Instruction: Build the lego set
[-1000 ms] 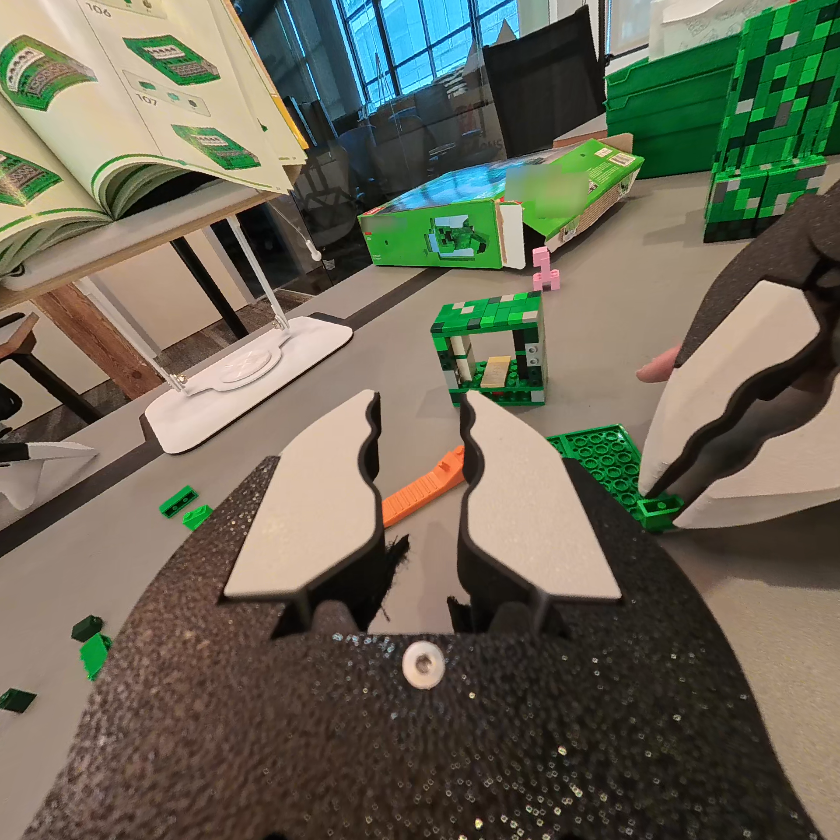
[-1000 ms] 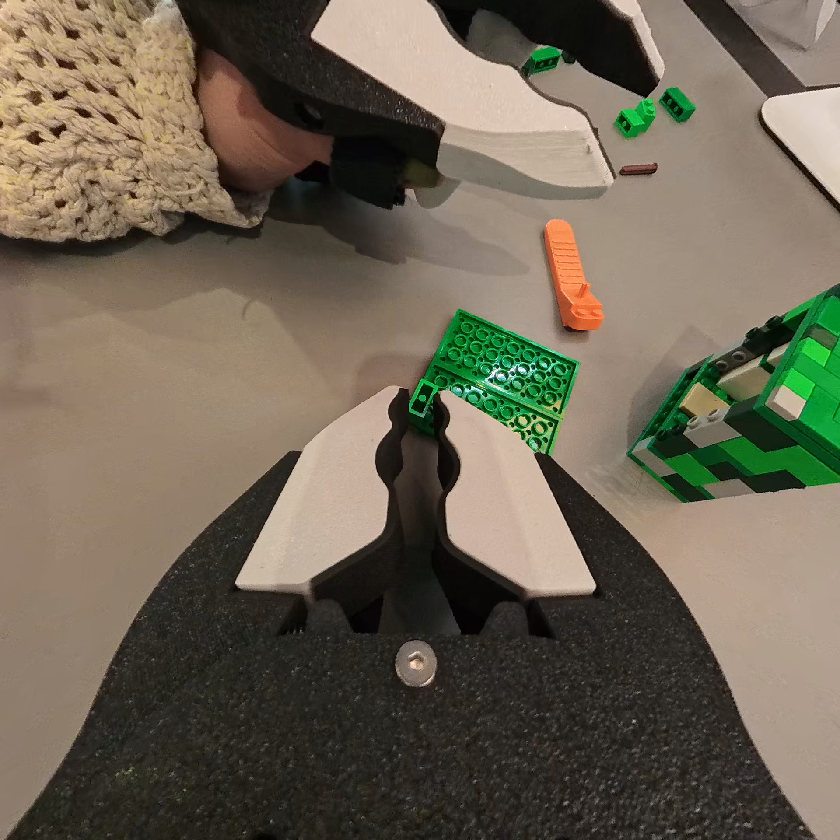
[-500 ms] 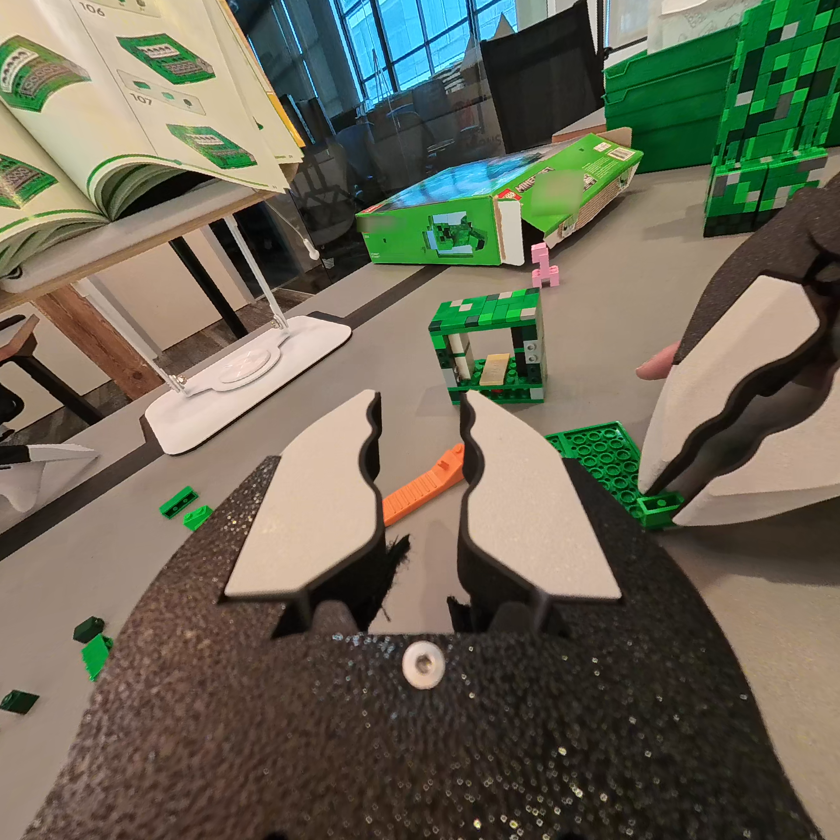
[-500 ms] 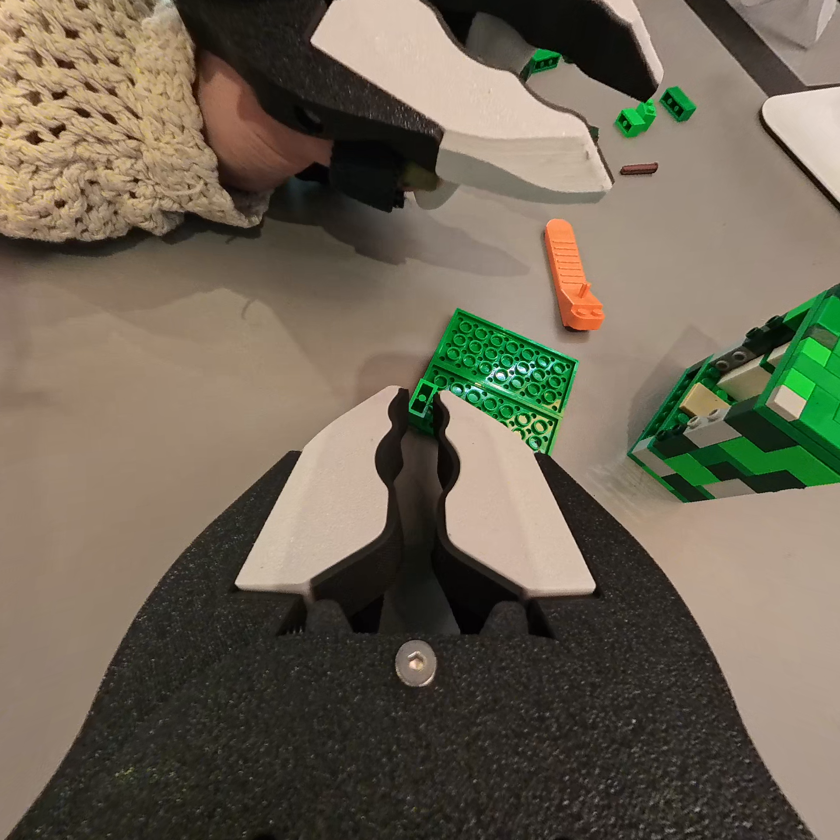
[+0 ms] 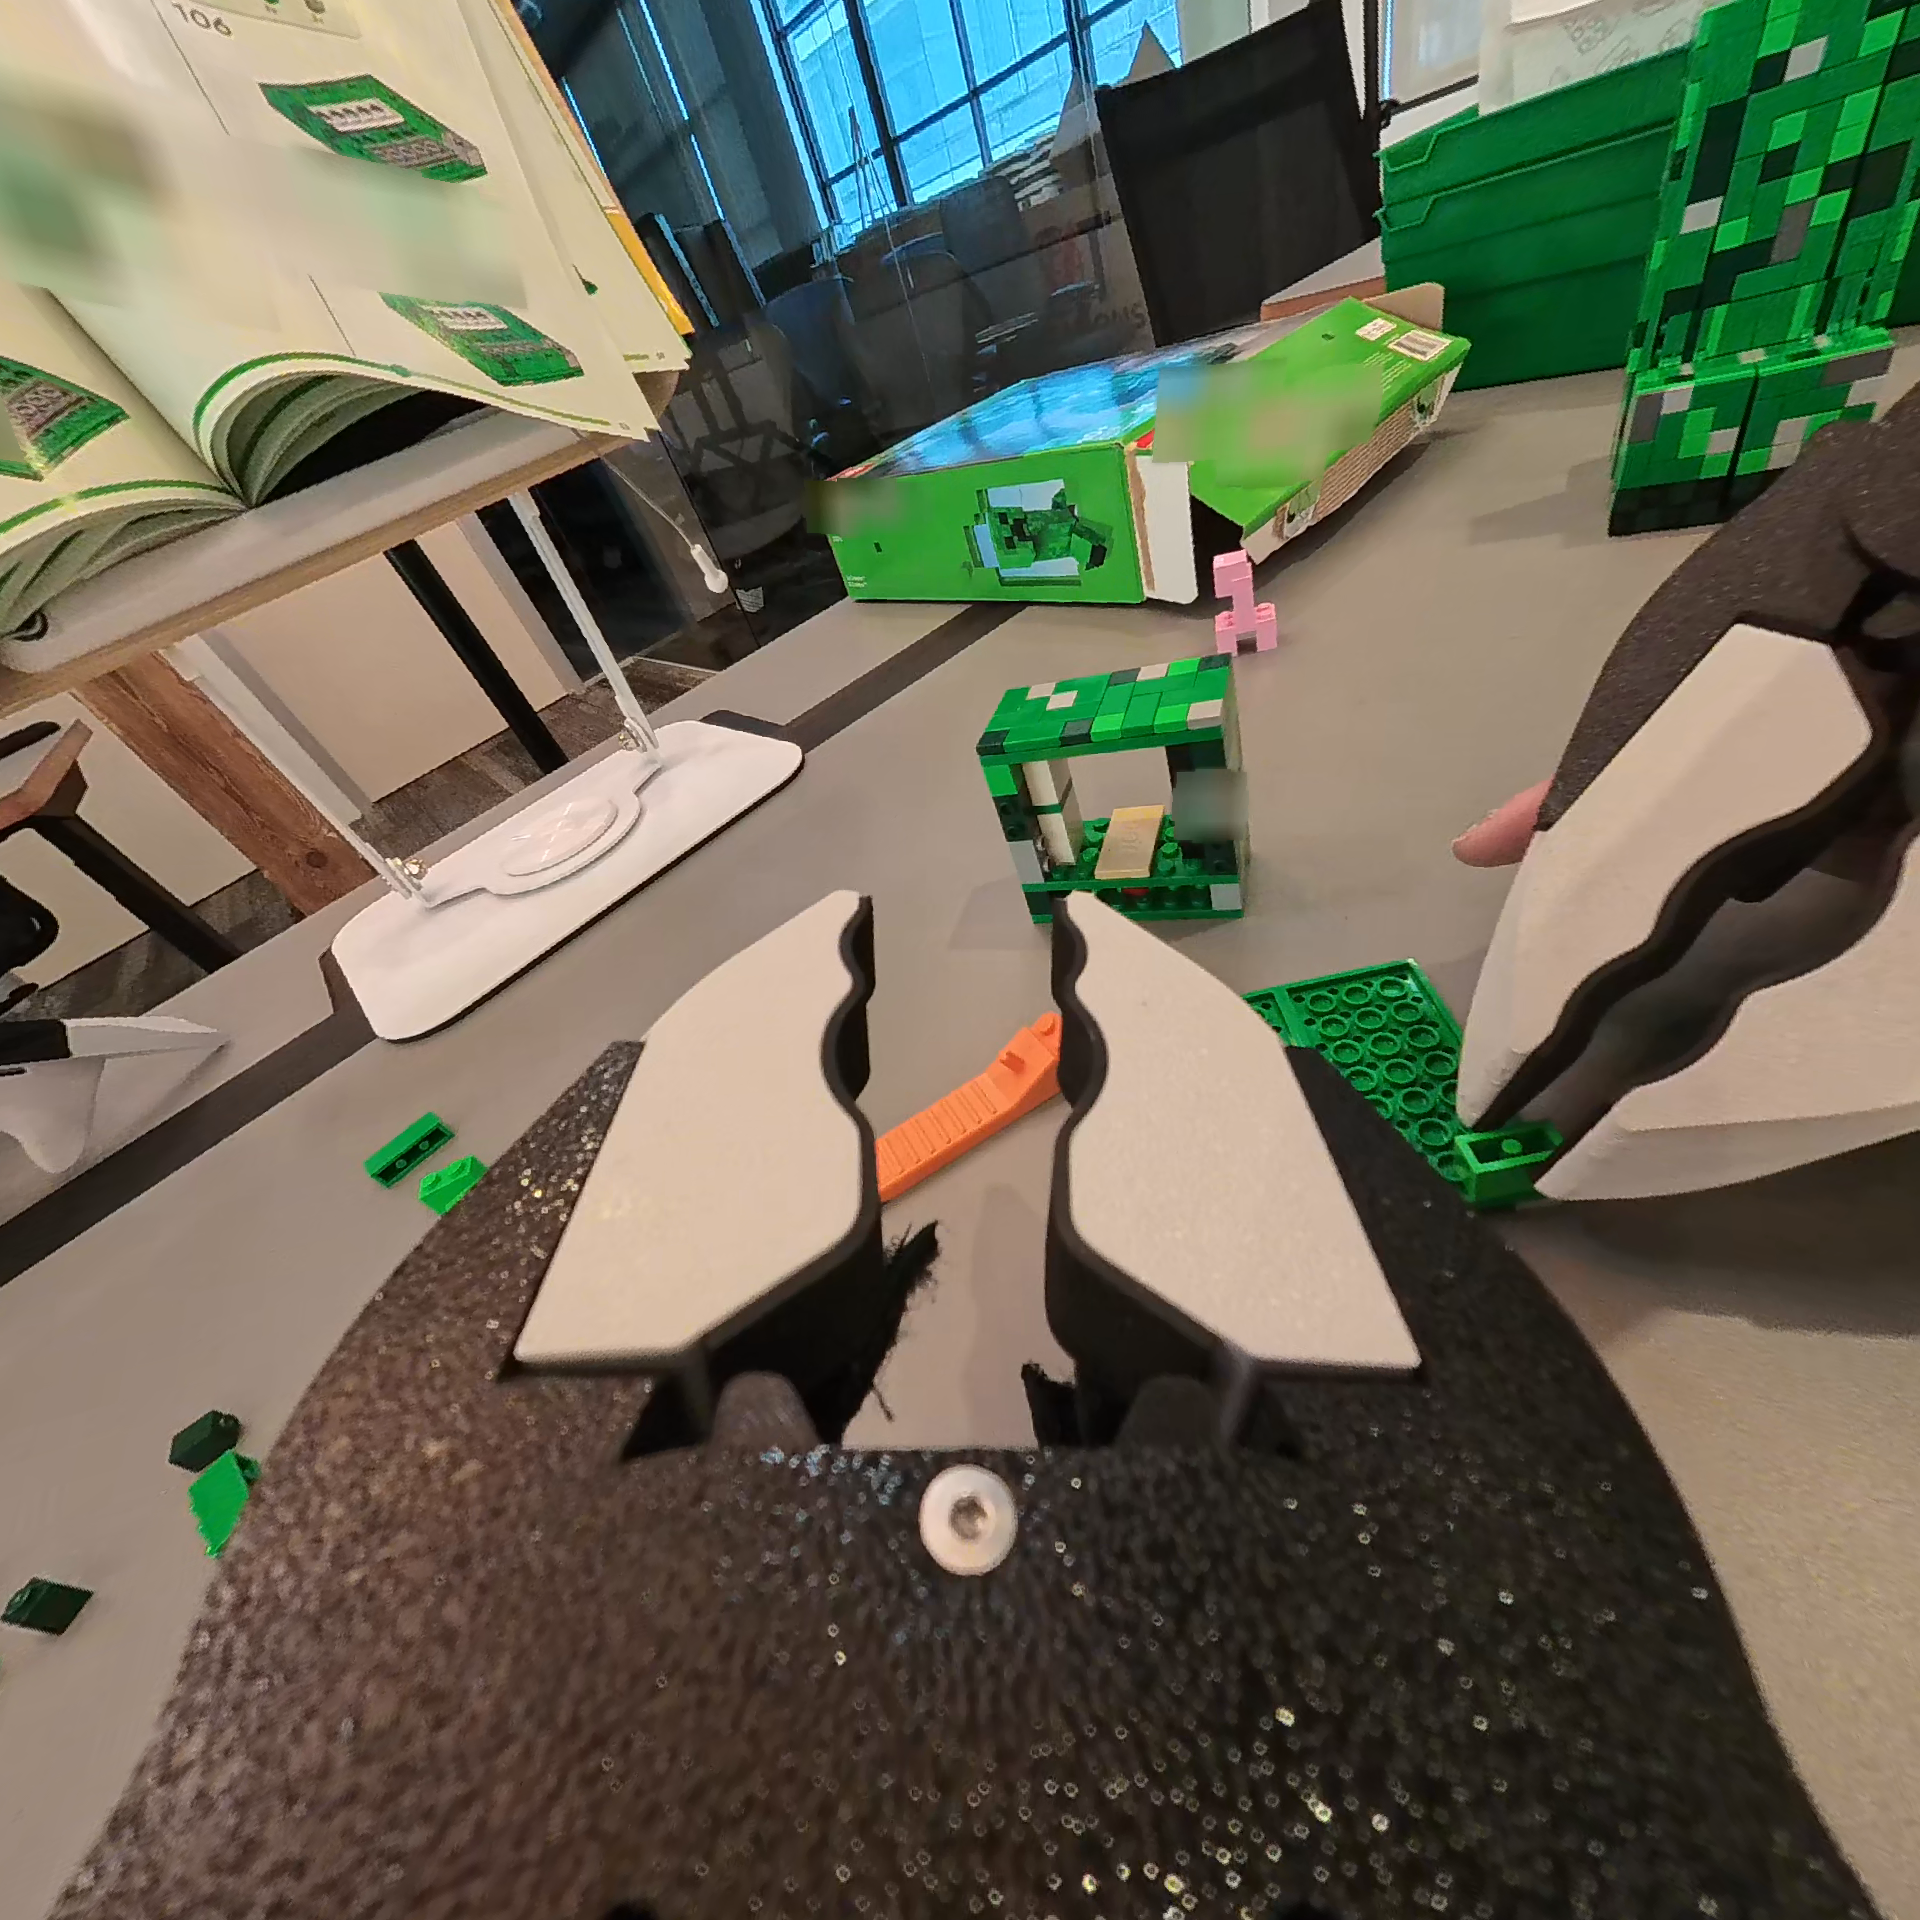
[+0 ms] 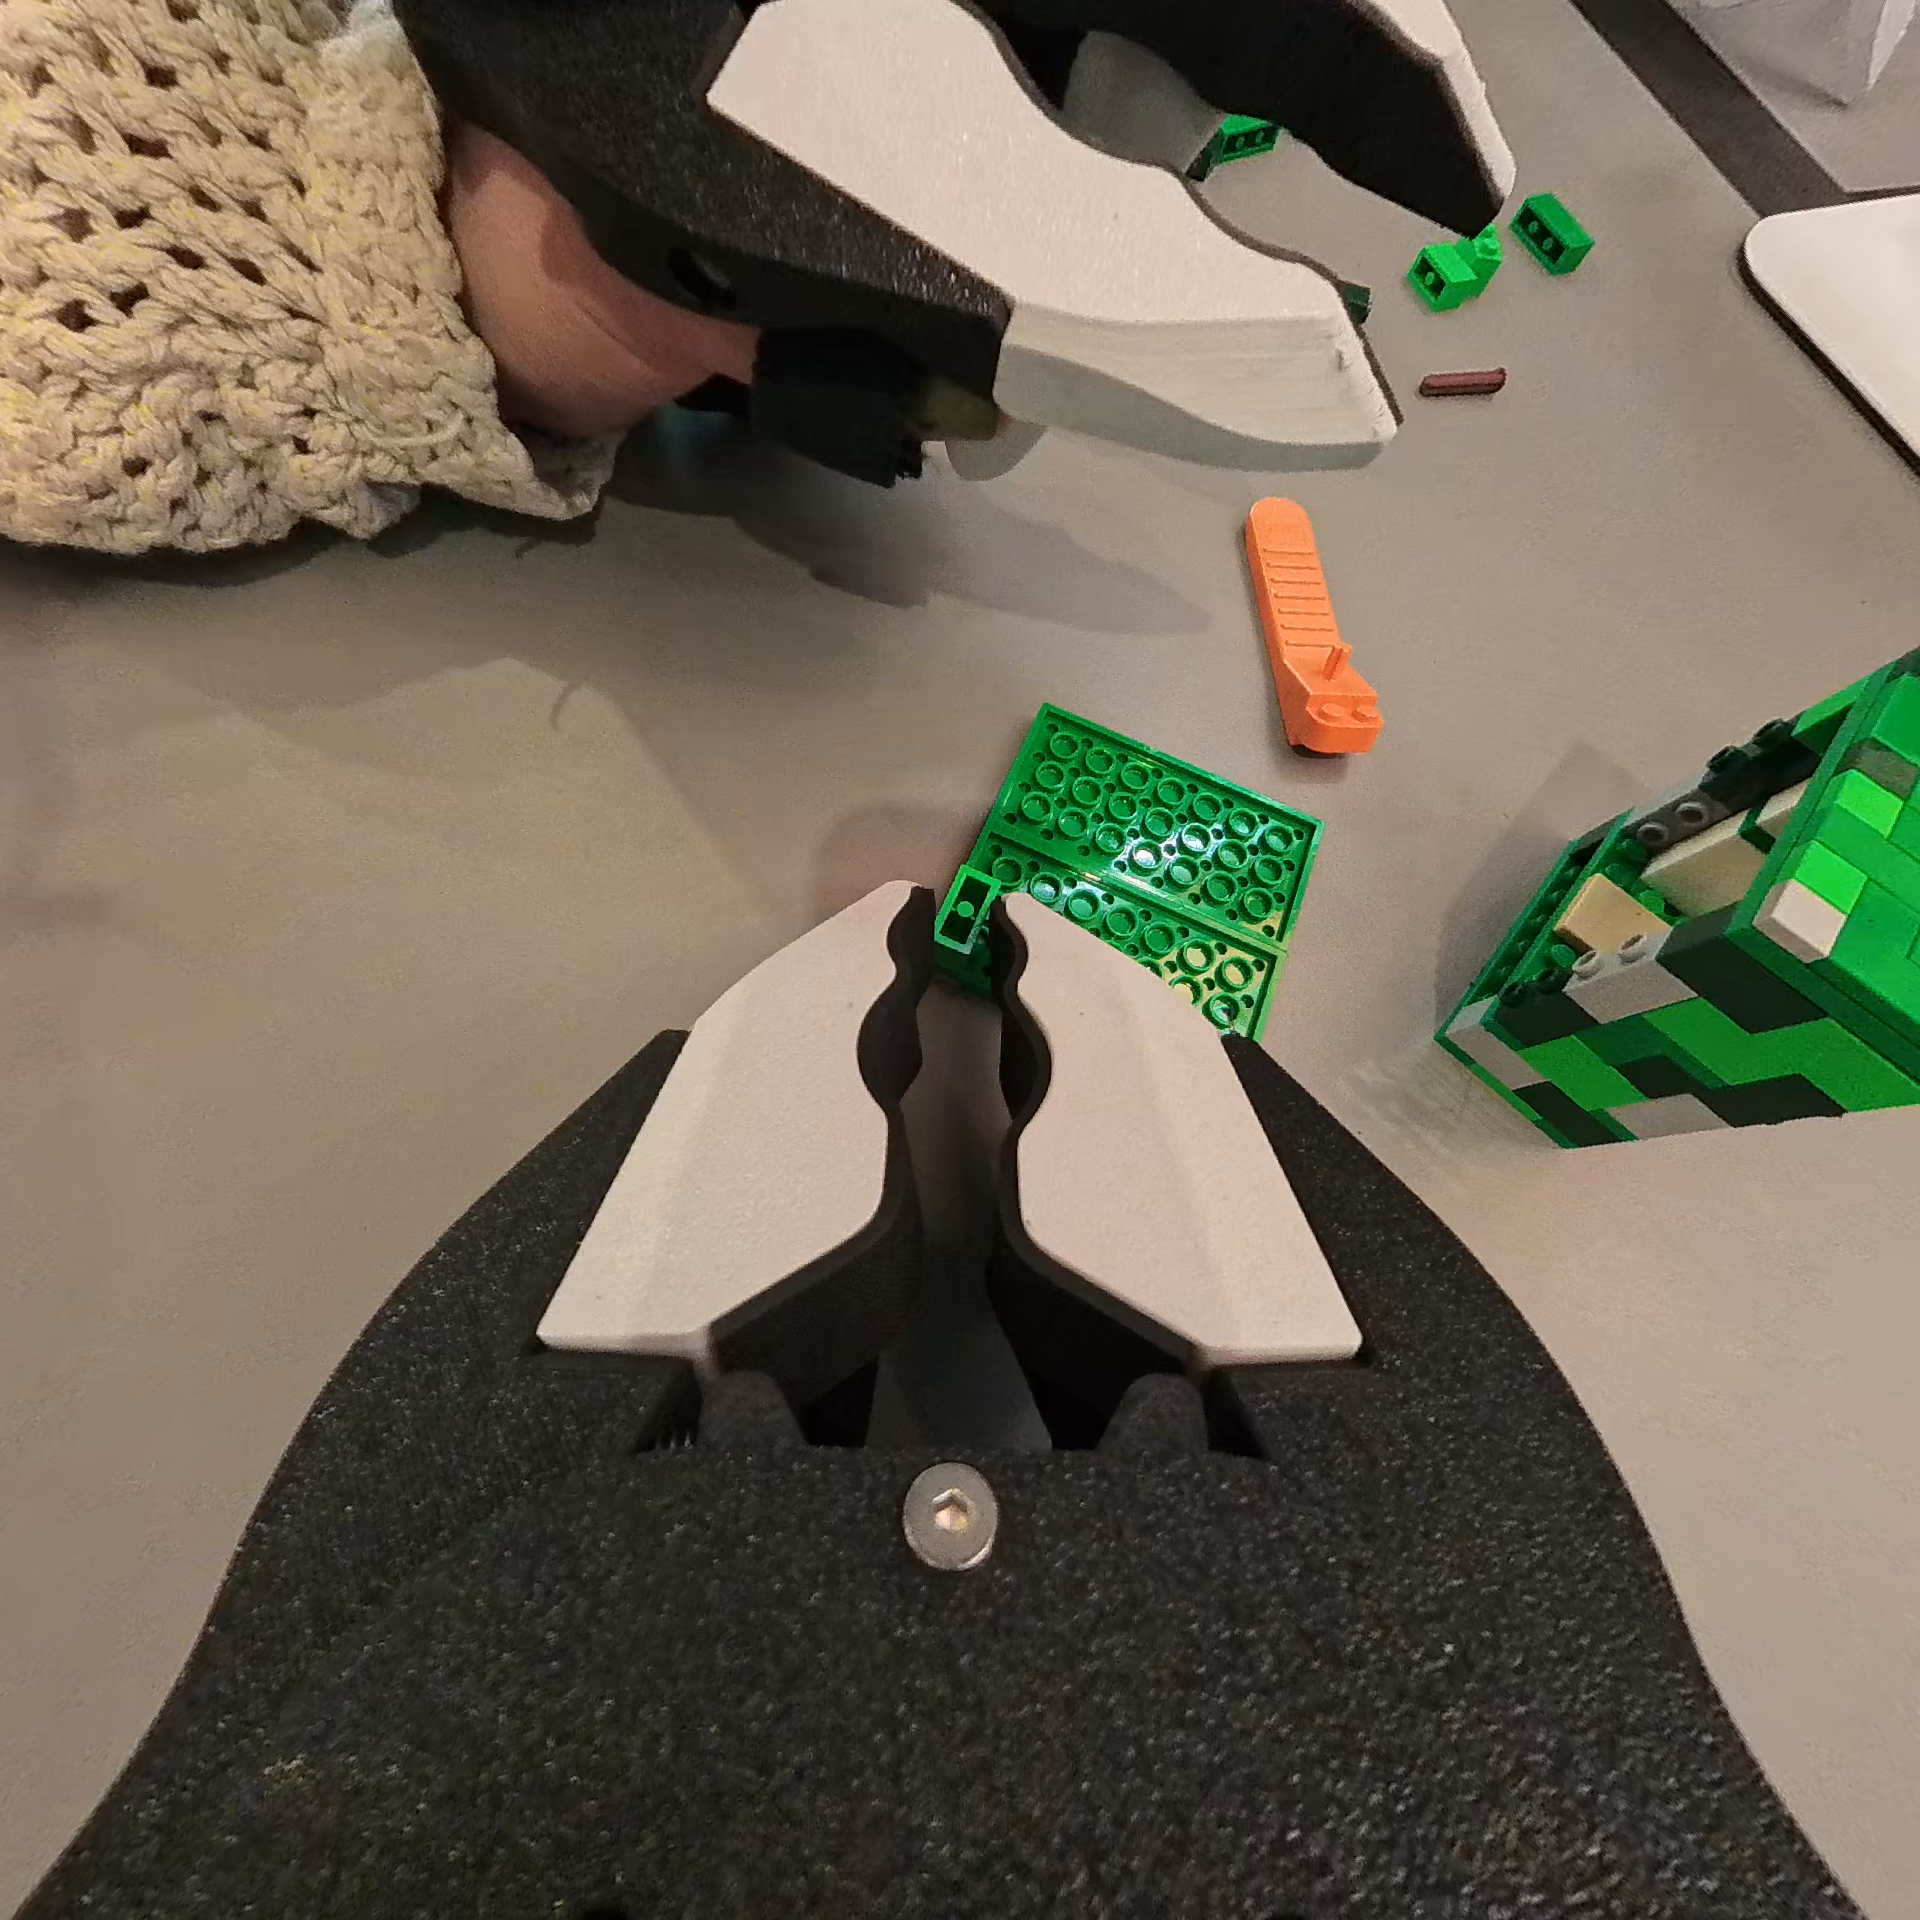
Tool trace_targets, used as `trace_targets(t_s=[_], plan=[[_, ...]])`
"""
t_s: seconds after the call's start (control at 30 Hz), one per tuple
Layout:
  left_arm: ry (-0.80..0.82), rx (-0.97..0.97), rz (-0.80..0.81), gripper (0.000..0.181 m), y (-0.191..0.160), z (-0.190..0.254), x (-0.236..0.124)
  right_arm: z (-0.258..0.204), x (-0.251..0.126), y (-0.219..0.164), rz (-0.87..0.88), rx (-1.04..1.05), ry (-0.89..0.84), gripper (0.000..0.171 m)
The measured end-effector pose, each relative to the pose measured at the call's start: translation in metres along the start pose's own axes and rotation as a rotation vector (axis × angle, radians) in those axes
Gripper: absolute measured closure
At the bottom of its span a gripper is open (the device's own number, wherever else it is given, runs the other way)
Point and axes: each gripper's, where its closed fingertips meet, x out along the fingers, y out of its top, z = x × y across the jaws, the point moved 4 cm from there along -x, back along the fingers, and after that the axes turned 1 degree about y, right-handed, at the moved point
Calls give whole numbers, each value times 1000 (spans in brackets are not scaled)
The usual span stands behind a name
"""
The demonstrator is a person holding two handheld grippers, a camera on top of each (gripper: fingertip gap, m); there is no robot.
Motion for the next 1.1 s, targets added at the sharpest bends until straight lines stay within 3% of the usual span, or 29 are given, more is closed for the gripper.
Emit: trace_targets(t_s=[0.9, 1.0, 1.1], plan=[[-2, 7, 9, 148, 1, 1, -1, 1, -4, 3, 38, -1, -17, 163], [-79, 48, 104, 145, 13, 5, -8, 7, -17, 14, 169, 129, 55, 164], [-300, 185, 245, 136, 27, 24, -25, 22, -35, 23, 310, 357, 174, 164]])
